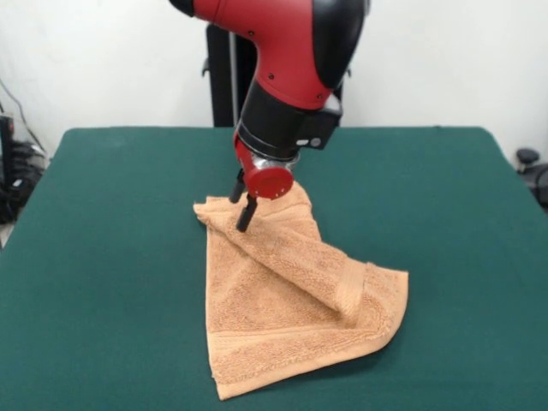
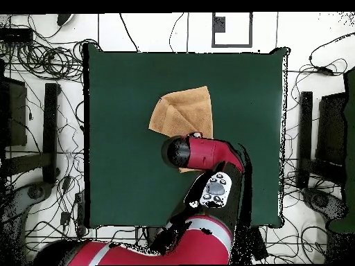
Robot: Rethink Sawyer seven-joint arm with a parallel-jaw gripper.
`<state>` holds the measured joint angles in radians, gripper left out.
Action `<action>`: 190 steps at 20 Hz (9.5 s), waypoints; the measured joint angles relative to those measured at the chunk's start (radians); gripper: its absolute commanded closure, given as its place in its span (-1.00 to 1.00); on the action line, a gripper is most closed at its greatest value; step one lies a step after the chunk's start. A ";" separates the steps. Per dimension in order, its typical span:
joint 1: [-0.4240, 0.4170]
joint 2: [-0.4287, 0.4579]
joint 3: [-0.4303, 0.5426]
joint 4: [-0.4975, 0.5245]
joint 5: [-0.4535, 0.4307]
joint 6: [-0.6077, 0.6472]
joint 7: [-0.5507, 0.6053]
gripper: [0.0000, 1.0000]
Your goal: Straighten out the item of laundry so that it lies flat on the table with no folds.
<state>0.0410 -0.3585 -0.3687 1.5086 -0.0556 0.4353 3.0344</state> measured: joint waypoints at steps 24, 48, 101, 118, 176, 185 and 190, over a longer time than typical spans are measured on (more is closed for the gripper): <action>0.032 -0.008 0.004 0.068 0.000 0.002 0.000 -1.00; 0.024 -0.192 -0.015 0.208 -0.015 0.002 0.000 -1.00; -0.108 0.022 -0.031 0.201 -0.082 -0.107 0.000 -1.00; -0.079 0.024 -0.031 0.170 -0.045 -0.107 0.000 -1.00; -0.020 0.086 -0.032 0.002 0.036 -0.084 0.000 -1.00; -0.028 0.083 -0.032 0.001 0.037 -0.081 0.000 1.00; -0.030 0.080 -0.032 0.001 0.035 -0.081 0.000 1.00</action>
<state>0.0110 -0.2784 -0.4008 1.5099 -0.0208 0.3544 3.0344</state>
